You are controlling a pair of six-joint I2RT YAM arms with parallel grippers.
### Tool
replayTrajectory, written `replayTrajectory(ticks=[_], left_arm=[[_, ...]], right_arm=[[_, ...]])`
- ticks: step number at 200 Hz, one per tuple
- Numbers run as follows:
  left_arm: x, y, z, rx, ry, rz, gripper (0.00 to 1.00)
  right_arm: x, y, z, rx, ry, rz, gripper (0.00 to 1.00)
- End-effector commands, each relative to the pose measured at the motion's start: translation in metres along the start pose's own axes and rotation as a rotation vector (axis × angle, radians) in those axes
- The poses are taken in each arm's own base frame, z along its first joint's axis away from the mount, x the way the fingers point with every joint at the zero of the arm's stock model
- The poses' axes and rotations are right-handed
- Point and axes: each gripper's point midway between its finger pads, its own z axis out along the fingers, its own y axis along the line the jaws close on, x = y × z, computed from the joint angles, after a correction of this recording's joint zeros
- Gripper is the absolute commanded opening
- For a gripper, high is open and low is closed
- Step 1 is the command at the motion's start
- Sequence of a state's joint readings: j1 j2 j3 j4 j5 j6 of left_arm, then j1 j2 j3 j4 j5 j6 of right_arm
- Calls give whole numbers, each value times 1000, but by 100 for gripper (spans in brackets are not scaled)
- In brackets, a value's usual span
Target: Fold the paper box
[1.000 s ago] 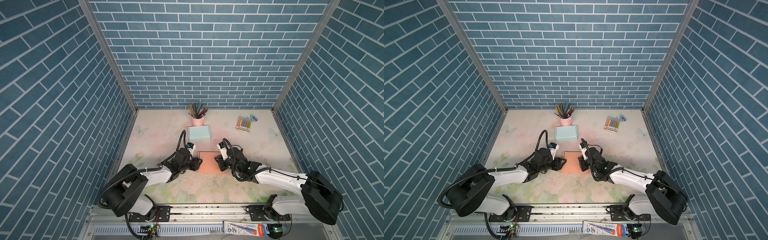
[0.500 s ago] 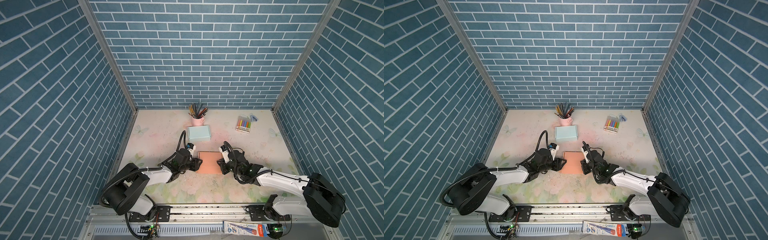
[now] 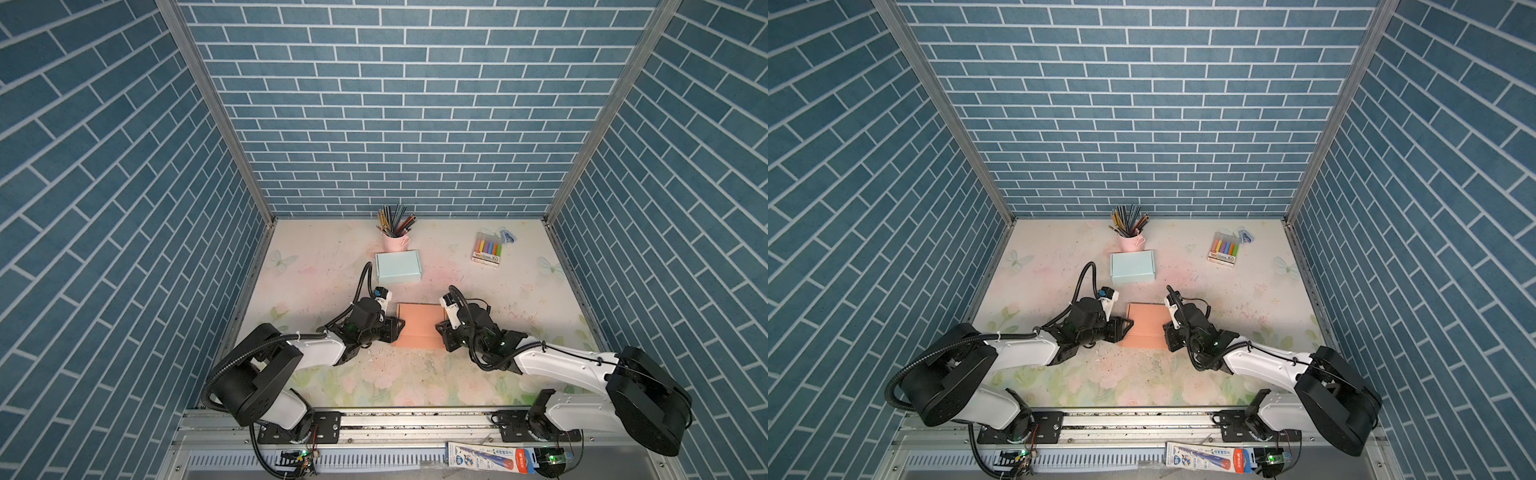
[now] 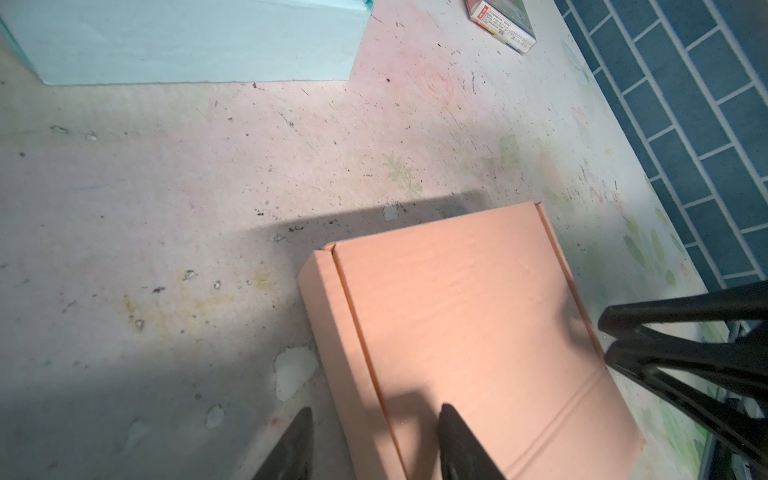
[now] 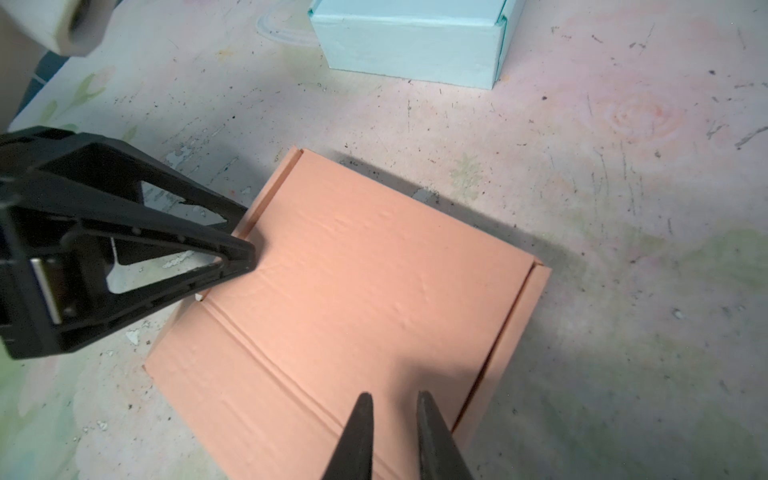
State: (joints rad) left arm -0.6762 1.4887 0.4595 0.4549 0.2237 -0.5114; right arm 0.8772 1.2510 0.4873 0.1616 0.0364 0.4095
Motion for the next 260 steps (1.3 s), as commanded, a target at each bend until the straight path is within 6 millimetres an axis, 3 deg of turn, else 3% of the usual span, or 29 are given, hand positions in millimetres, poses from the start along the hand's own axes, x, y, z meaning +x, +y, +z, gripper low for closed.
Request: replayTrajectory(ticks=[1,50,96,162,206,260], left_arm=[[-8,-3,-1,7,-14,-11,49],[-25,-7,-6,-16,-39,16,54],[-35,-8,-30,-50,-77,44,56],[-2,-22,-51,3,-37,37,58],[10,-40,-48,45,-26,36,63],[23,-39,-42,35,-3,28,64]], right_arm=[[-8,3,-9,-5,-27,34,22],[-16,6,-27,-10,-43,55,26],[0,5,-36,5,37,100,34],[23,14,-47,-43,98,221,50],[33,17,-38,-57,128,240,55],[37,18,-34,-61,120,268,69]])
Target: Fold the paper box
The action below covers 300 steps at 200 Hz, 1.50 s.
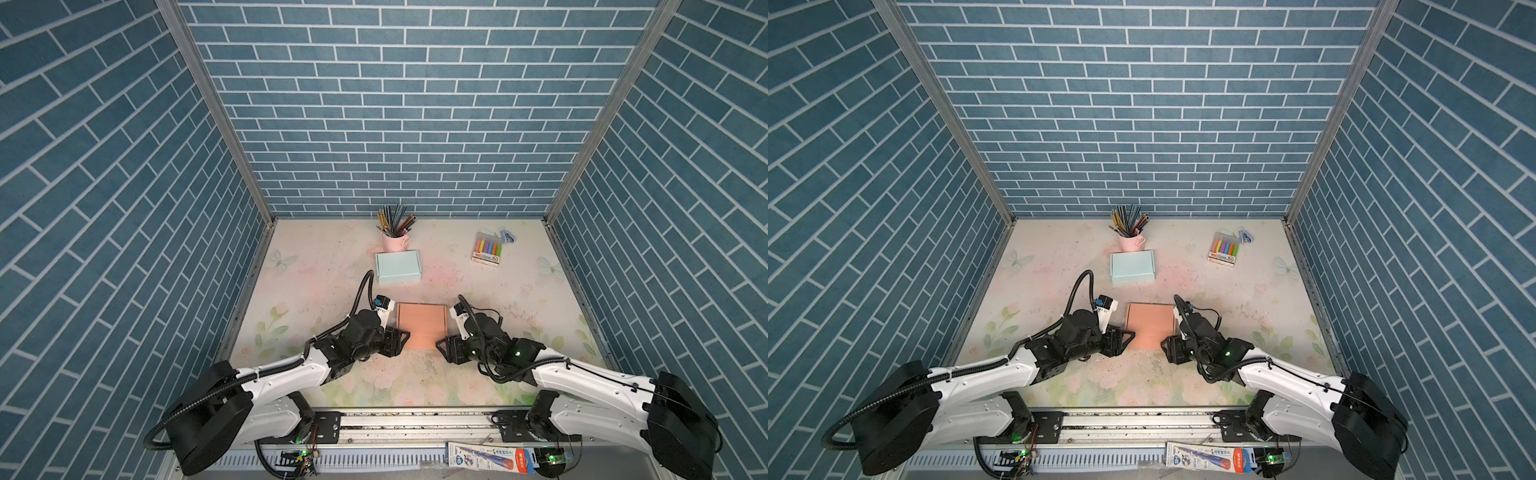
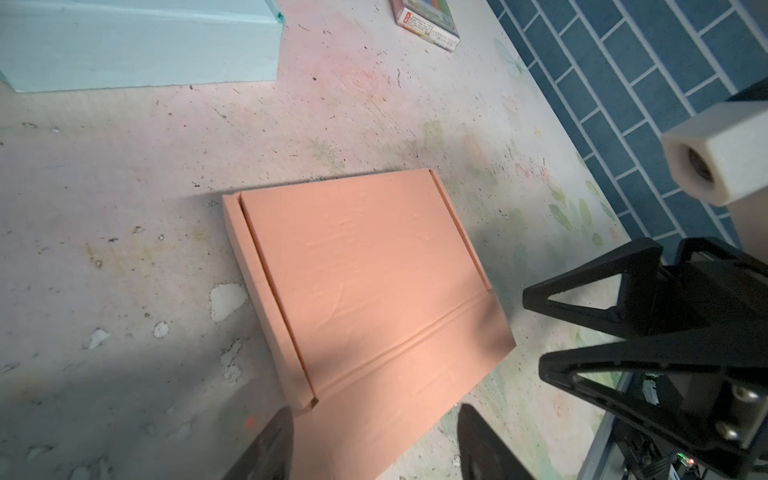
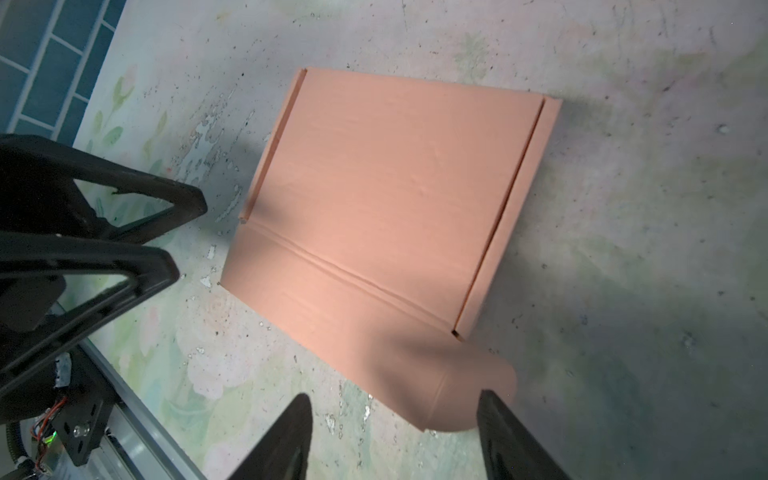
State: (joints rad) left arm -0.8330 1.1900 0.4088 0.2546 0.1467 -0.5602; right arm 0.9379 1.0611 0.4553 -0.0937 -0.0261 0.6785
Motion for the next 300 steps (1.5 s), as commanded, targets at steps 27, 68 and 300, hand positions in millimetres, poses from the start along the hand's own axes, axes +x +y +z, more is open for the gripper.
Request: replayTrajectory(ticks=[27,68,300], left_arm=[[13,10,5,-35,20,-22,64],[18,9,8,-29,31,-28,65],[23,-12,3,19,24,-41,64]], right_arm=[[1,1,3,-17,-14,45,73],[3,2,9,-18,-4,43,75],[6,16,21,-42,19,42,77]])
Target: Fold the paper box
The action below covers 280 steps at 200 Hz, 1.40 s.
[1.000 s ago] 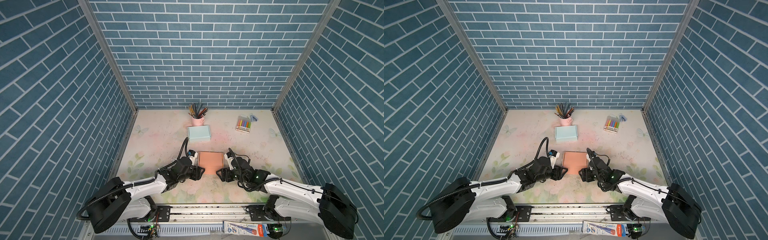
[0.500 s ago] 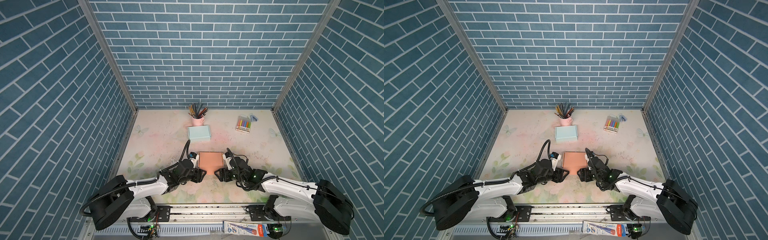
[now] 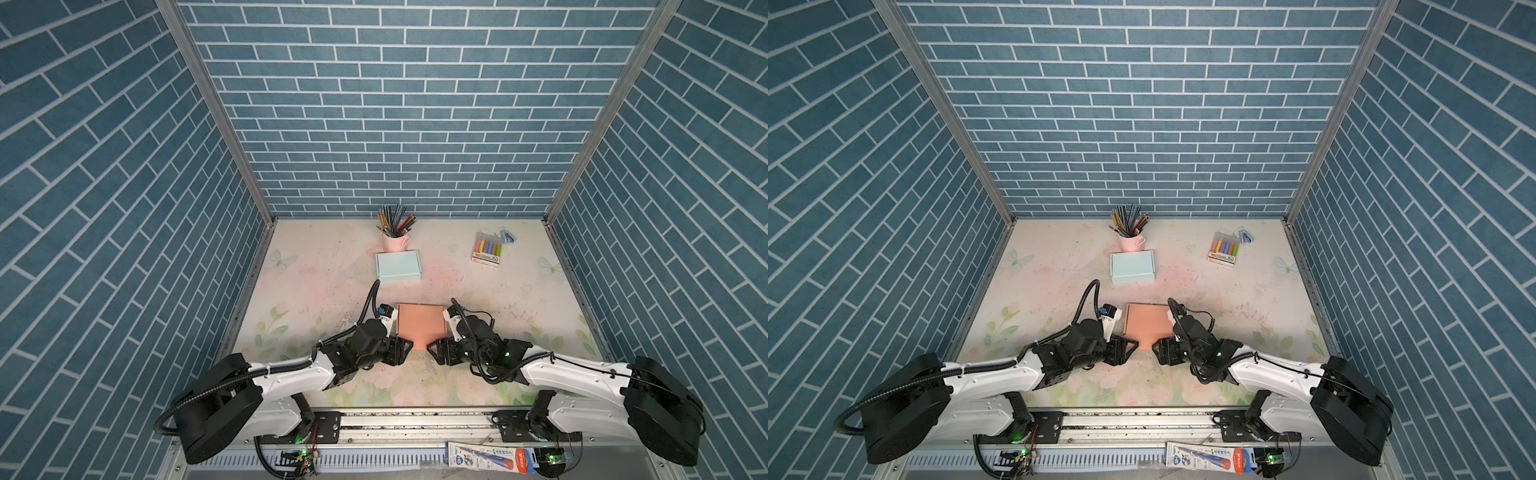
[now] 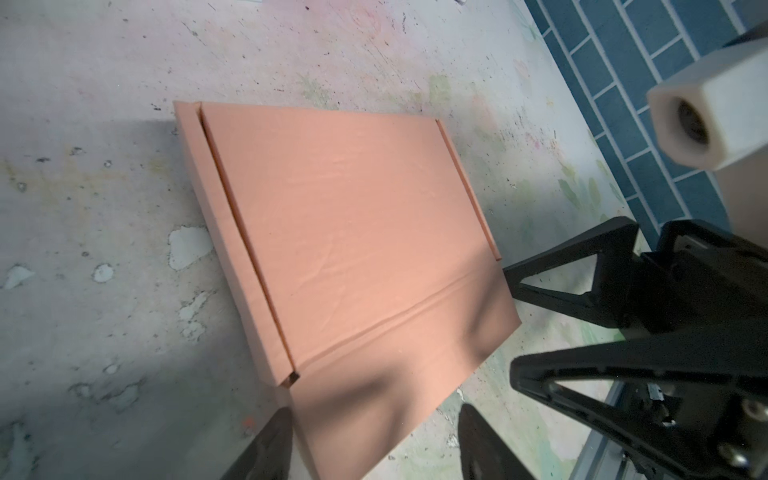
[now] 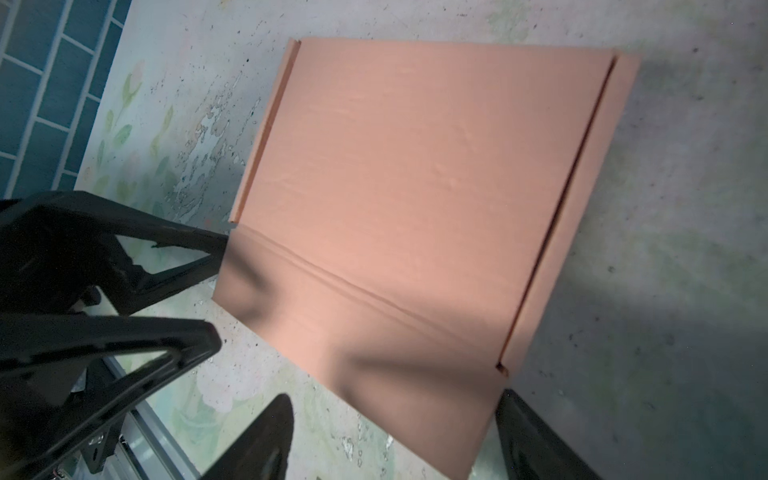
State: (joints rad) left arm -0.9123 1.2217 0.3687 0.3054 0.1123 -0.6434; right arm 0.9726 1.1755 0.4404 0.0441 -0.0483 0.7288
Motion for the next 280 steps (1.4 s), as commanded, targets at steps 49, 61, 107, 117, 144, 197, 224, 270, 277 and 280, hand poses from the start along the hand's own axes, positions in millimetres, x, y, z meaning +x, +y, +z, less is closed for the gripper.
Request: replayTrajectory(ticks=[49,61,107,117,144,197,224,270,277,280], left_arm=[[5,3,5,-11,3,-5,63],[5,4,6,-15,5,-4,63],[4,6,8,-31,3,4,60],[5,7,9,-33,5,4,60],[5,10,9,-46,2,4,59],[8,18,9,-70,-3,1,57],[7,21,10,-71,-11,-10,55],[7,27,10,-85,-16,-16,52],[8,28,11,-87,-14,-16,51],[9,28,11,-87,-13,-16,51]], right_arm=[[-1,1,3,19,-2,11,74],[-1,0,3,23,-6,8,72],[-5,1,5,23,-17,7,66],[-5,1,6,26,-16,5,65],[-4,-2,8,37,-15,2,65],[-4,-6,9,54,-23,6,64],[-2,-8,12,62,-17,6,64],[-3,-10,14,71,-22,3,63],[-3,-11,14,74,-22,3,63],[-3,-11,14,76,-23,3,63]])
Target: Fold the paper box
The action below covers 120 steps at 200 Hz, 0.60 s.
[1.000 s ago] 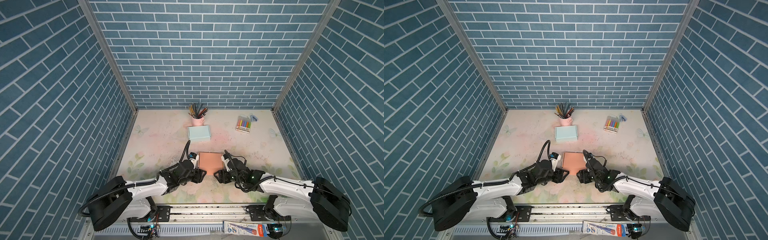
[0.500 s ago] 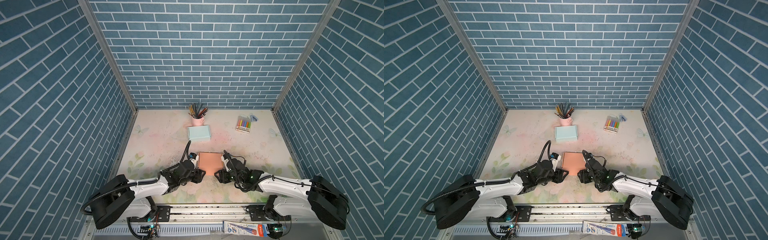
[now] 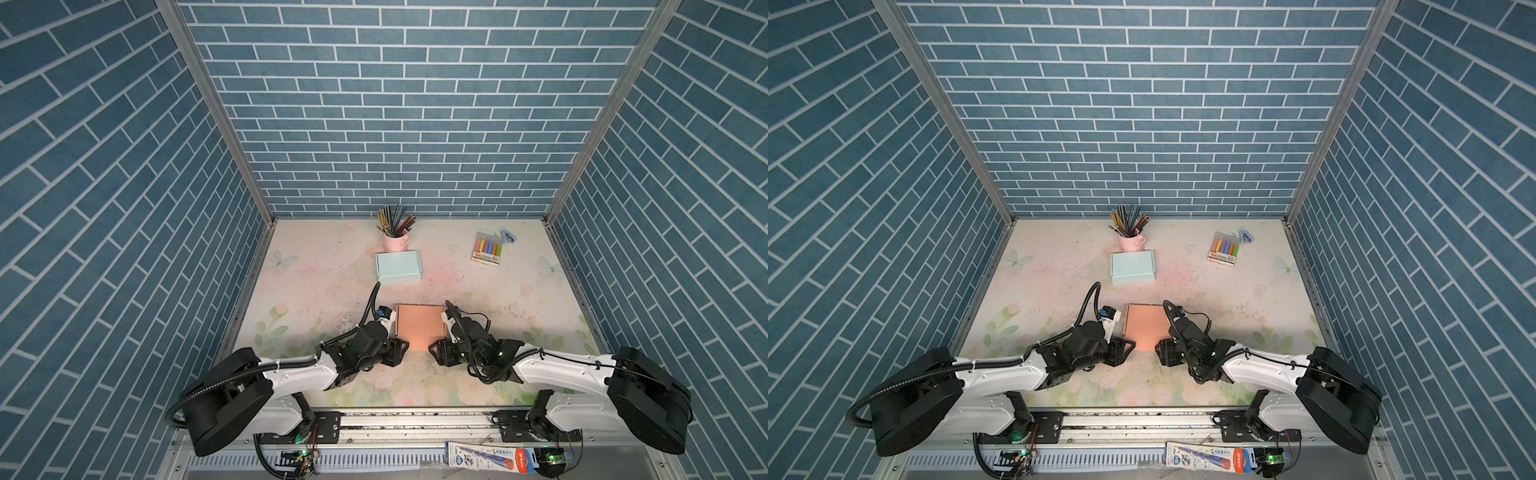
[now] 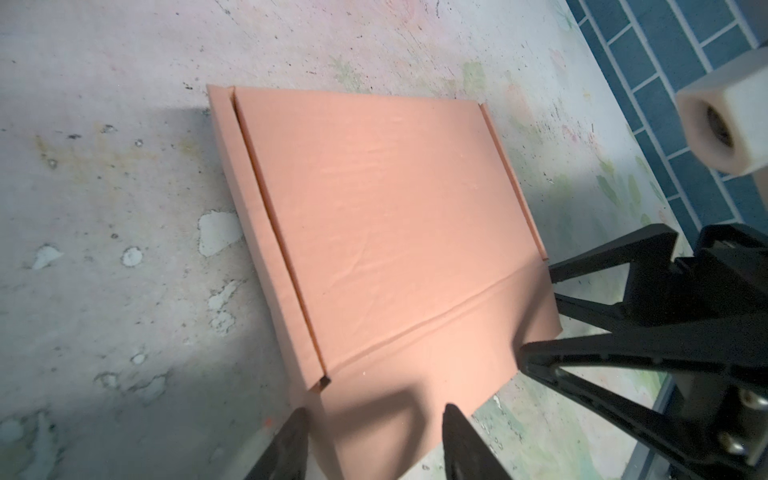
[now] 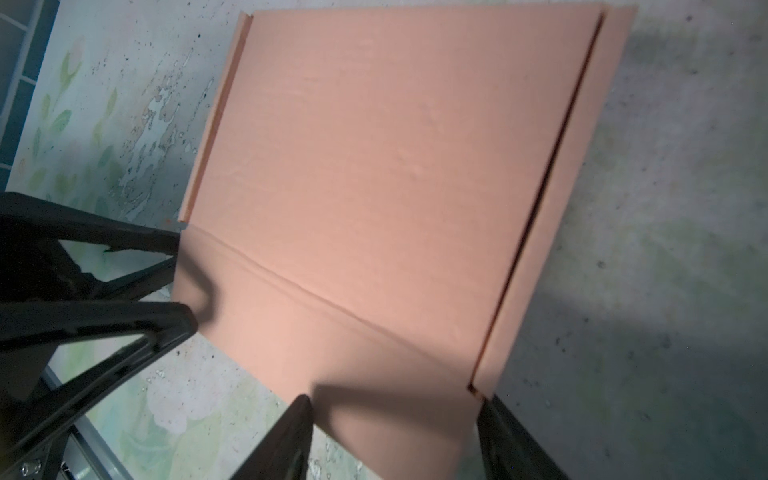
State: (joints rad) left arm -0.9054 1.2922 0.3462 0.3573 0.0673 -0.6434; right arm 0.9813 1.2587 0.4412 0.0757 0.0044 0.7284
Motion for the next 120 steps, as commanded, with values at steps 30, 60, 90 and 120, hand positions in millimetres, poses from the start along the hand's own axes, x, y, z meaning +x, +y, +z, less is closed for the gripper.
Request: replayTrajectory(ticks=[30,60,90,120], left_arm=[[-1,6,2,-11,-17,-17,47],[-2,2,0,7,-13,-16,46],[-3,-1,-6,23,-29,-28,47],[-3,4,-6,2,-28,-26,47]], right_arm=[[-10,3,-1,8,-33,6,63],[-11,7,-2,-6,-31,4,62],[-12,14,-4,-39,-33,9,63],[-12,10,-3,-24,-34,8,63]])
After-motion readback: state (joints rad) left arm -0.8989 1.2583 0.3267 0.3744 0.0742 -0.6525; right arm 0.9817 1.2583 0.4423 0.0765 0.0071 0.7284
